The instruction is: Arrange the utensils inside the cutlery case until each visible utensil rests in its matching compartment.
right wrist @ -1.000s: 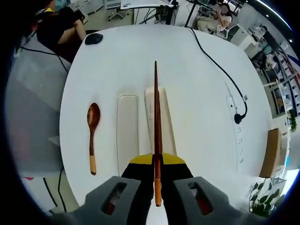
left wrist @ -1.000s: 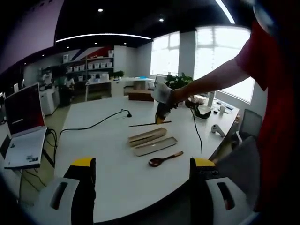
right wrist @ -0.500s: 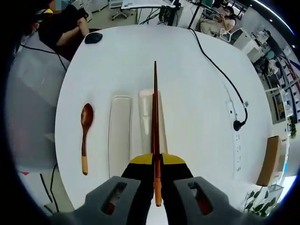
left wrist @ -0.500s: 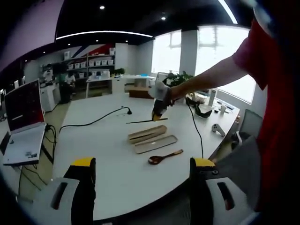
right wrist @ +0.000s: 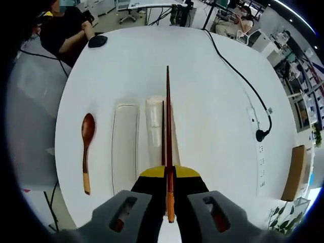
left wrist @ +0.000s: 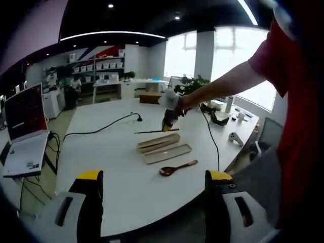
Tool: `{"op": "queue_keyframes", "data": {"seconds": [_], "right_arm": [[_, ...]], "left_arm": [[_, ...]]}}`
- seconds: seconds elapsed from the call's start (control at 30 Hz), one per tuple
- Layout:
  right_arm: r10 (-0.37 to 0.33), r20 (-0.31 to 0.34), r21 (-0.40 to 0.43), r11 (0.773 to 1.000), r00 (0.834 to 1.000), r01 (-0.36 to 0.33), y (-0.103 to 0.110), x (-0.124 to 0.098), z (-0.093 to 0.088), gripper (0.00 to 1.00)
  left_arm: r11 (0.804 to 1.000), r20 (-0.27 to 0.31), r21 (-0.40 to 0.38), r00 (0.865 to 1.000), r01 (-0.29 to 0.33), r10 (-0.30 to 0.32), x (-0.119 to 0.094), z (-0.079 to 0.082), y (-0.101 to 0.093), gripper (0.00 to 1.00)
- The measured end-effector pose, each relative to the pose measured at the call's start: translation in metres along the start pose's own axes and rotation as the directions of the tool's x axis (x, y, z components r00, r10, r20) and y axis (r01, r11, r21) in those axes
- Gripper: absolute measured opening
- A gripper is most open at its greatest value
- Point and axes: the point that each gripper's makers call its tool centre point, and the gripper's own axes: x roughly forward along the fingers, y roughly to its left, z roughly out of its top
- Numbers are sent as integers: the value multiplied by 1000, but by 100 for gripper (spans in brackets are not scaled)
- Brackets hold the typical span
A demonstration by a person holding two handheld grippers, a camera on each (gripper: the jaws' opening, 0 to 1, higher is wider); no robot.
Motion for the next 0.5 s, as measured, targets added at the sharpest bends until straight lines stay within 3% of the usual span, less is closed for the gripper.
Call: {"op": "queue_keyframes", "data": {"seconds": [0.5], "right_arm": [[-9, 5, 1, 1000, 1000, 9, 7, 18, -9, 0]], "left_arm": [[1000, -15, -9, 1000, -3, 3, 0, -5, -1, 85]]}}
